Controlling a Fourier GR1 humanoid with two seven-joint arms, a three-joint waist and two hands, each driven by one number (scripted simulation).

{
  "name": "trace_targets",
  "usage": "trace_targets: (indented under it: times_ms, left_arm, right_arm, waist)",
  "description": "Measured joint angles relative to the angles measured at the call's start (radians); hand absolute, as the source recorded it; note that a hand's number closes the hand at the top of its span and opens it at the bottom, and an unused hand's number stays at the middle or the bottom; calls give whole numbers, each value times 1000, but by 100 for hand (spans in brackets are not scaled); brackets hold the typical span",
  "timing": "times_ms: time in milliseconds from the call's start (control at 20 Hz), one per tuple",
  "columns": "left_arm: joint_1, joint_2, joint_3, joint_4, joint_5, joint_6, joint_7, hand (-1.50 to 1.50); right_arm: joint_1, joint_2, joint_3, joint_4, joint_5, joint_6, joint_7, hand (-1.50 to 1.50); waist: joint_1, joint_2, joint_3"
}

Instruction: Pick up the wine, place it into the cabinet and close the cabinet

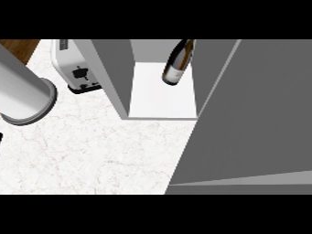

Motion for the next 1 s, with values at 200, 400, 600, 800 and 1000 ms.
trace_targets:
  times_ms: [200, 400, 600, 800, 1000]
  left_arm:
    - [-9, 28, 59, 18, 39, -46, 31, -150]
    - [-6, 39, 94, 23, 62, -84, 45, -150]
    - [-16, 42, 123, 37, 95, -118, 72, -150]
    - [-62, 34, 124, 42, 109, -112, 110, -150]
    - [-85, 17, 115, 49, 112, -121, 124, -150]
  right_arm:
    - [-21, -33, 9, 2, 13, -62, -34, 150]
    - [-106, -19, 59, 43, 72, -141, -40, 150]
    - [-206, -45, 111, 70, 142, -246, -25, 150]
    - [-313, -99, 136, 83, 161, -335, -2, 150]
    - [-427, -125, 140, 112, 112, -399, 17, 150]
  waist:
    - [0, -1, -1]
    - [4, -1, -2]
    - [4, 0, -2]
    - [6, 4, -1]
    - [18, 8, -2]
